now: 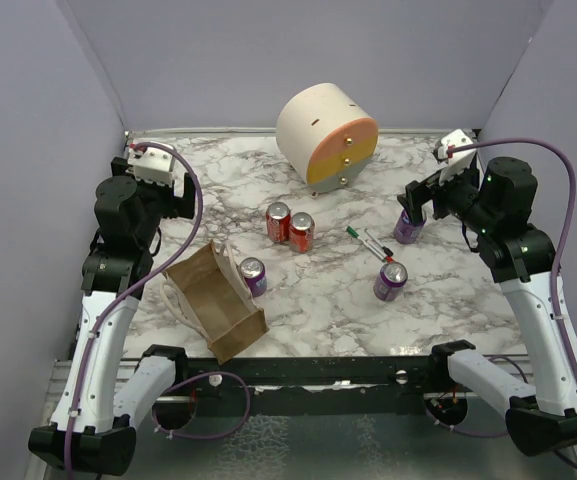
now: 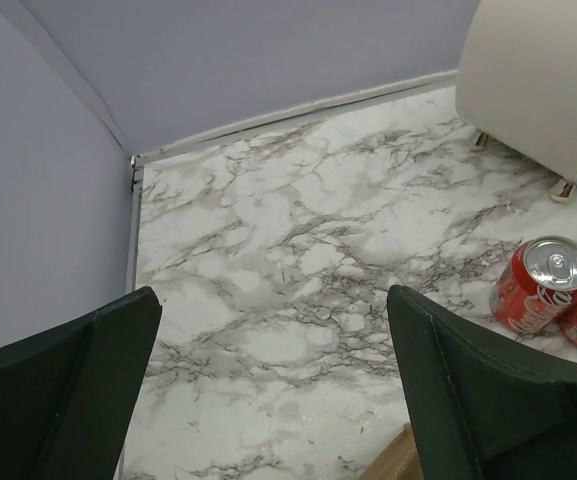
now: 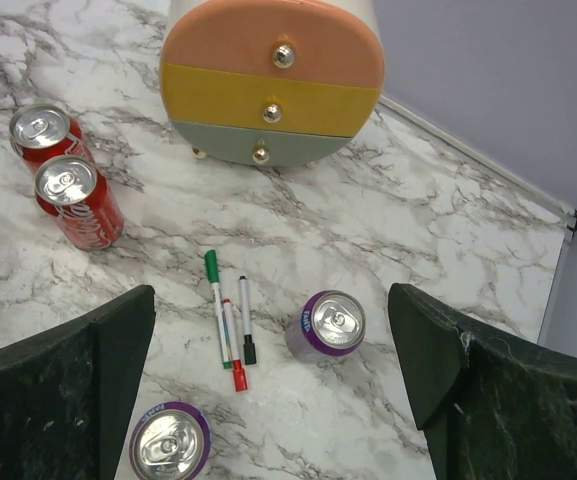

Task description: Place the beverage into the canvas bag

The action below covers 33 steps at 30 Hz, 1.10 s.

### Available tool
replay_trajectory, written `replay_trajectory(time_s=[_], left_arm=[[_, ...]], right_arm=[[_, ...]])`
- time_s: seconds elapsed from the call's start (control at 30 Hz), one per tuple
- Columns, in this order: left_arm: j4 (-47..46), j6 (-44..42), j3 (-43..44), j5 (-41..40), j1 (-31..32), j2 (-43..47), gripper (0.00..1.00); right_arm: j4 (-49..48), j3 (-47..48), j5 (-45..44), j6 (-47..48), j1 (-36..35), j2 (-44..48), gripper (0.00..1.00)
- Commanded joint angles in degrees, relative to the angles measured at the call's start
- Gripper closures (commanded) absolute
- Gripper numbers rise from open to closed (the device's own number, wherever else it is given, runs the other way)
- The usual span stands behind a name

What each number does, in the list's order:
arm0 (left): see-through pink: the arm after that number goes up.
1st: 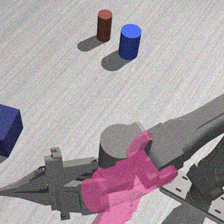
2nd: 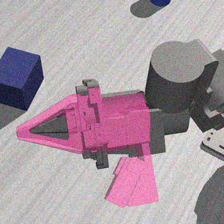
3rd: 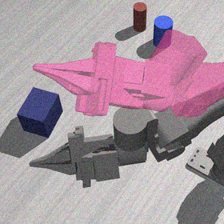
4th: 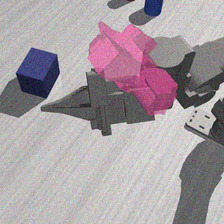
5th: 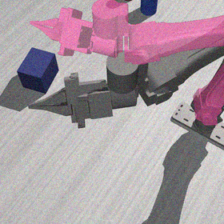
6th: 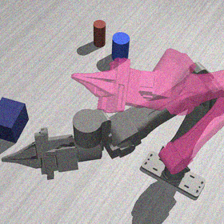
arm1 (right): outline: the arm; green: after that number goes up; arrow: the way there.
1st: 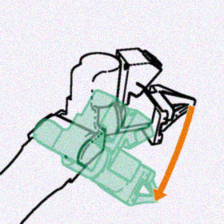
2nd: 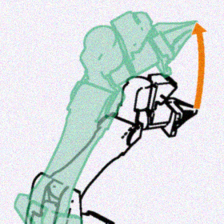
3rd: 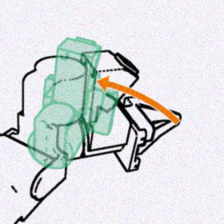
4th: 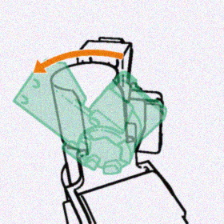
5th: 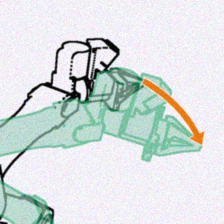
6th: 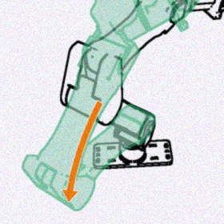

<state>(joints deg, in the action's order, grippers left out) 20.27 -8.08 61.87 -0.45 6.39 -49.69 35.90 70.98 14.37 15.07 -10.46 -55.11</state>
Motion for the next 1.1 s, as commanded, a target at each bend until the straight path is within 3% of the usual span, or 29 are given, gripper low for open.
replay_trajectory(time_s=[0.0, 0.43, 0.87, 1.07], left_arm=[[0.1, 0.8, -1.4, 1.3, 0.1, 1.9, 0.01], [2.1, -1.7, -1.4, 3.8, 0.0, 2.6, 0.01], [22.3, -16.9, 6.0, 24.4, -1.4, 4.4, 0.01], [32.9, -29.1, 6.8, 36.4, -3.1, 4.5, 0.01]], right_arm=[[0.8, -0.5, -0.3, 0.3, -0.5, 0.6, 0.01], [2.0, -1.1, 2.5, 2.1, -0.6, 0.3, 0.01], [7.1, -0.6, 17.8, 7.9, -0.6, -2.7, 0.01], [7.3, -2.1, 20.3, 8.9, -0.6, -3.2, 0.01]])
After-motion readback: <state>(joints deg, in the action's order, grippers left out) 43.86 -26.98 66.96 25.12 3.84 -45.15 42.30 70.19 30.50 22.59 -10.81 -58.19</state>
